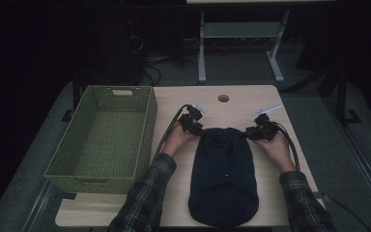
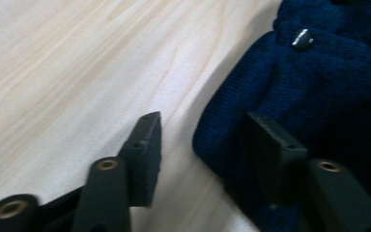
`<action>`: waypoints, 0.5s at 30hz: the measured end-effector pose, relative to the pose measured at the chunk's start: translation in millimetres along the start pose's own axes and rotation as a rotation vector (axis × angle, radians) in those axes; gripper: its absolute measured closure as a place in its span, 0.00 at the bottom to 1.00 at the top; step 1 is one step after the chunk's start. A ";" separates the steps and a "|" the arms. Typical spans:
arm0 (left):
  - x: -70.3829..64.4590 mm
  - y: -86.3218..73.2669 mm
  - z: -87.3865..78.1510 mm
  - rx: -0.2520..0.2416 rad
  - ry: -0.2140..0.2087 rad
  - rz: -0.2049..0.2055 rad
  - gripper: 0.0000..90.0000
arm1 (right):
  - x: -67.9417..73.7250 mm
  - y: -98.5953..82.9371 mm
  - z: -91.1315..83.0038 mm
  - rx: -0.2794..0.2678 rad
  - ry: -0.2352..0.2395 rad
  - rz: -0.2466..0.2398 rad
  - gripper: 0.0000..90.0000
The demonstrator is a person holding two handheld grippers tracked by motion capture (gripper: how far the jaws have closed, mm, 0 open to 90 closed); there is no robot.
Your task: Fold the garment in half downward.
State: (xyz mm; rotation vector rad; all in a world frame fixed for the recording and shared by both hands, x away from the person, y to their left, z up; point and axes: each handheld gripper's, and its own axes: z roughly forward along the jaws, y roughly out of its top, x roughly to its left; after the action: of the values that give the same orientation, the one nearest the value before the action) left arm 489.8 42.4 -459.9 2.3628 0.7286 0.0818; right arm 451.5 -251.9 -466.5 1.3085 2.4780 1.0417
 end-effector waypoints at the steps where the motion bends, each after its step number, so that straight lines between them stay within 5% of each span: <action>1: -0.8 0.0 0.0 -0.001 -0.016 -0.004 0.62 | -0.4 -0.4 -0.3 0.004 0.018 0.010 0.69; 8: -3.1 0.9 0.4 0.015 -0.045 -0.013 0.82 | -1.6 -1.8 0.5 0.003 0.079 0.035 0.88; 15: -9.9 3.8 -0.7 0.033 -0.015 -0.039 0.88 | 12.9 2.5 0.1 0.024 -0.006 -0.029 0.95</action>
State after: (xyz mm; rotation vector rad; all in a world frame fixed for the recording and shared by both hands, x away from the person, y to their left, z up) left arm 483.1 35.2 -455.8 2.3774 0.7738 0.0356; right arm 445.5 -240.9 -462.6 1.2771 2.5050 1.0033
